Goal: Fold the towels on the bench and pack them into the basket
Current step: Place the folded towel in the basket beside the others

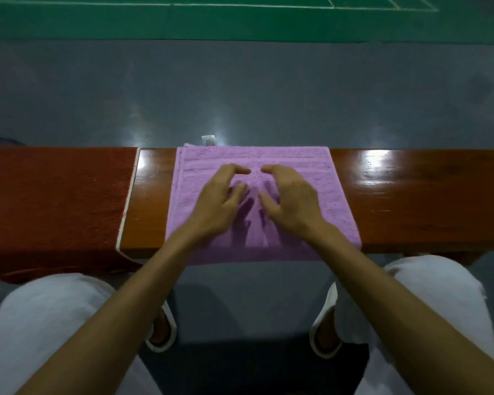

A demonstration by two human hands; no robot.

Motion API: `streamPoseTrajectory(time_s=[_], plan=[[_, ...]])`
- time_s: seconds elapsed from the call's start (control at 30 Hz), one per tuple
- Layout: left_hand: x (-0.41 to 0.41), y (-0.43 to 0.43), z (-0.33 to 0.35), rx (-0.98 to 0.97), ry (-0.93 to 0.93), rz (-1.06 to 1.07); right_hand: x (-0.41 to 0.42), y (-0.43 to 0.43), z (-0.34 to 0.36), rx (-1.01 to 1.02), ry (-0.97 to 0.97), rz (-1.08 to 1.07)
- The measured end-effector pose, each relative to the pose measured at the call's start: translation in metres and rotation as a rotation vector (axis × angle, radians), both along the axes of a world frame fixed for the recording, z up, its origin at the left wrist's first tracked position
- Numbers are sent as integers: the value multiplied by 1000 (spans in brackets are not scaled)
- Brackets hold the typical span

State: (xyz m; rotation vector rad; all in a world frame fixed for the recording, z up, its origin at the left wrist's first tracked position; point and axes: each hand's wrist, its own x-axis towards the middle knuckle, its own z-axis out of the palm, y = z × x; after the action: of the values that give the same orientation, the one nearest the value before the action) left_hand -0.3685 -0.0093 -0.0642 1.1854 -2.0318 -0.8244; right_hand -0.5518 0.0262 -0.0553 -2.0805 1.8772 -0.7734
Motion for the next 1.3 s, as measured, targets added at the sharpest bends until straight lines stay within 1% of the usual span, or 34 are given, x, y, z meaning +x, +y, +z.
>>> streamPoseTrajectory(time_s=[0.03,0.07,0.1,0.17,0.2,0.27,0.33,0.53,0.63,0.7,0.77,0.83,0.9,0.93,1.0,1.03,1.13,1.2,1.3], plan=[[-3,0,-8,-7,-35,-30,8,0,-5,26,32,50],[-5,-1,-15,-16,-116,-47,12,-2,-10,74,54,96],[-6,-2,-20,-35,-231,-47,14,-3,-15,128,103,123],[-3,-2,-26,-47,-487,-4,11,-4,-24,200,290,124],[-1,-1,-27,-49,-567,26,8,-4,-27,213,356,106],[3,2,-29,-68,-656,92,2,-3,-29,220,390,41],[12,2,-31,-58,-707,145,-6,-2,-33,228,401,-32],[44,-2,-22,2,-728,290,-57,0,-34,291,418,-229],[53,1,-17,-10,-696,325,-78,3,-30,314,401,-293],[57,4,-15,-42,-635,347,-84,5,-31,305,380,-292],[63,5,-14,-81,-555,387,-86,7,-31,271,346,-278],[68,5,-13,-112,-488,425,-86,7,-30,216,247,-290],[70,5,-10,-120,-448,459,-88,6,-27,128,112,-346],[72,4,-9,-110,-434,484,-90,5,-25,73,80,-380],[75,1,-6,-68,-410,556,-95,2,-18,-10,58,-463],[77,-1,-7,-45,-397,591,-97,1,-14,-14,55,-509],[81,-5,-10,-8,-412,626,-104,-1,-11,111,66,-611],[80,-6,-8,1,-424,628,-105,-4,-14,164,92,-611],[74,-7,-3,12,-426,600,-102,-9,-12,197,125,-551]])
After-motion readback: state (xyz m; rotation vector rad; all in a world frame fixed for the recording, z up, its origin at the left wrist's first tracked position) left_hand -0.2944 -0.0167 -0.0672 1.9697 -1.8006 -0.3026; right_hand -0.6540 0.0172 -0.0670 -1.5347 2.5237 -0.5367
